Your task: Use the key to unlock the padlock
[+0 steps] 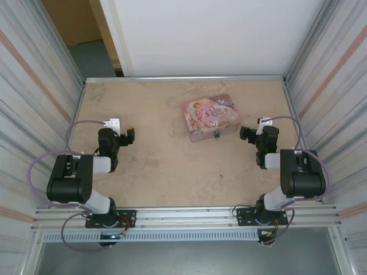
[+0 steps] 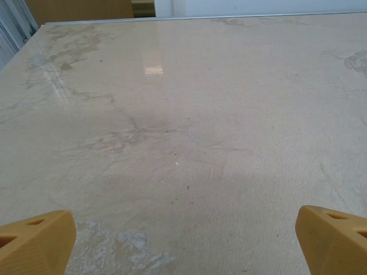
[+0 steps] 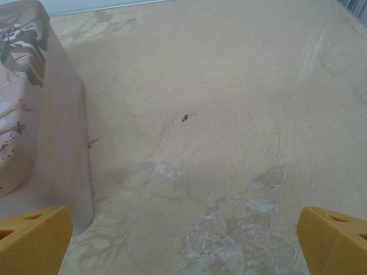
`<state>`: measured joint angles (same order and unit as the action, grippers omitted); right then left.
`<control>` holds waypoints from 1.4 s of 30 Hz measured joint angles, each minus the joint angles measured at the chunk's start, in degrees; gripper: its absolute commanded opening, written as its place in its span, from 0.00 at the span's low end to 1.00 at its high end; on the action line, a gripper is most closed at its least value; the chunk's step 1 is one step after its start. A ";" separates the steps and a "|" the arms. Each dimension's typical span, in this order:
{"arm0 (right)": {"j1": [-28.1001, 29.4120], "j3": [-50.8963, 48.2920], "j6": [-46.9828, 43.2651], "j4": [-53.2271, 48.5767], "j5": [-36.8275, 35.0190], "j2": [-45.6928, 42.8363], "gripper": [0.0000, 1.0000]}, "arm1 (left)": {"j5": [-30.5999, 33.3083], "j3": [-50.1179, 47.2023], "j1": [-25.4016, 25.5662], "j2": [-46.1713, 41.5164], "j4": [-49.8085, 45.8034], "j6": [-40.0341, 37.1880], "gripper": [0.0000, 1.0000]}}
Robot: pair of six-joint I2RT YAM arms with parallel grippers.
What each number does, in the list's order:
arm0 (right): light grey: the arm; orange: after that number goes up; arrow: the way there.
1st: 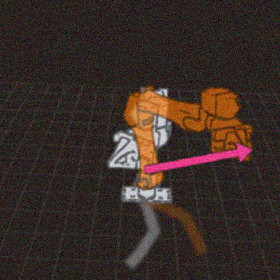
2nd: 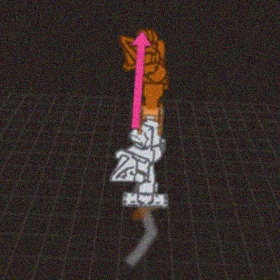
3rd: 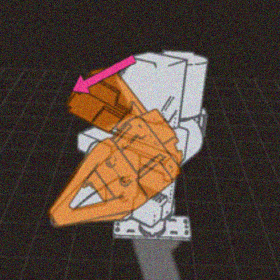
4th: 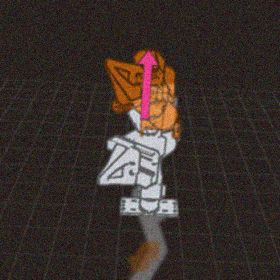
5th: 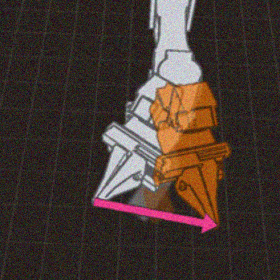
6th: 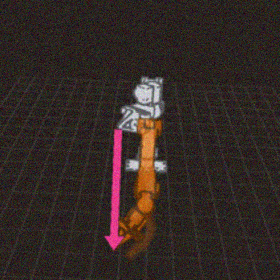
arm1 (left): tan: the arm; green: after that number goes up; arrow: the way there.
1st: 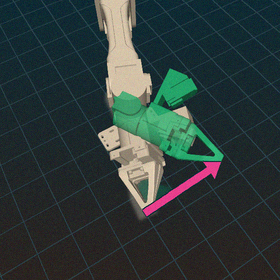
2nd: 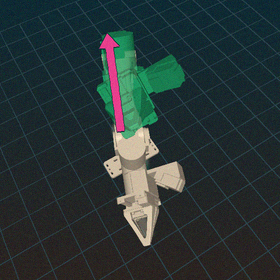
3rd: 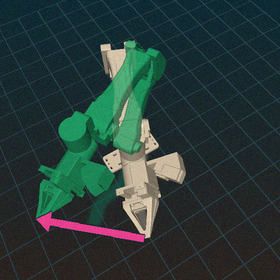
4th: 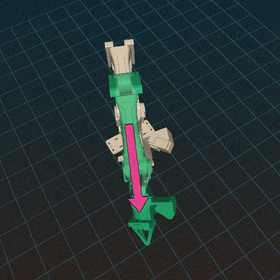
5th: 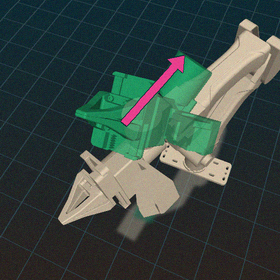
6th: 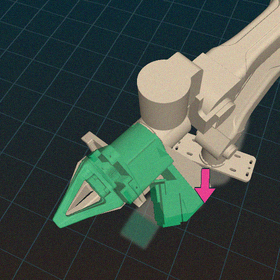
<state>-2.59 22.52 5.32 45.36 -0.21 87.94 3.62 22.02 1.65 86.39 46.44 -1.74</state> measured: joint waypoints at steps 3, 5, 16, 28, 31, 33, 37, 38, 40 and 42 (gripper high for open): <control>0.00 0.00 0.00 0.00 0.00 0.00 0.99 | 0.00 0.00 0.00 0.00 0.00 0.00 0.99; 0.00 0.00 0.00 0.00 0.00 0.00 0.99 | 0.00 0.00 0.00 0.00 0.00 0.00 0.99; 0.00 0.00 0.00 0.00 0.00 0.00 0.99 | 0.00 0.00 -0.02 0.00 0.00 0.00 0.99; 0.00 0.00 0.00 0.00 0.00 0.00 0.99 | 0.00 0.00 0.00 0.00 0.00 0.00 0.99; 0.00 0.00 0.00 0.00 0.02 0.00 0.99 | 0.00 0.00 0.00 0.00 0.00 0.00 0.99; 0.00 0.00 0.00 0.00 0.02 0.00 0.99 | 0.00 0.00 0.00 -0.02 0.00 0.00 0.99; -0.22 0.17 0.02 -0.70 0.22 -0.13 0.99 | -0.44 -0.15 0.07 -0.15 0.17 -0.35 0.99; -0.42 0.35 0.04 -1.60 0.37 -0.39 0.99 | -0.63 -0.37 0.26 -0.52 0.17 -0.66 0.99; -0.92 0.55 0.17 -3.61 0.66 -2.03 0.99 | -0.66 -0.92 0.81 -2.27 -0.44 -1.14 0.99; -1.49 0.55 0.24 -5.62 0.70 -4.94 0.99 | -0.63 -1.05 1.42 -5.31 -2.10 -1.51 0.99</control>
<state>-4.08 23.07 5.56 39.75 0.49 83.00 2.98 20.97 3.07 81.08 44.34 -3.25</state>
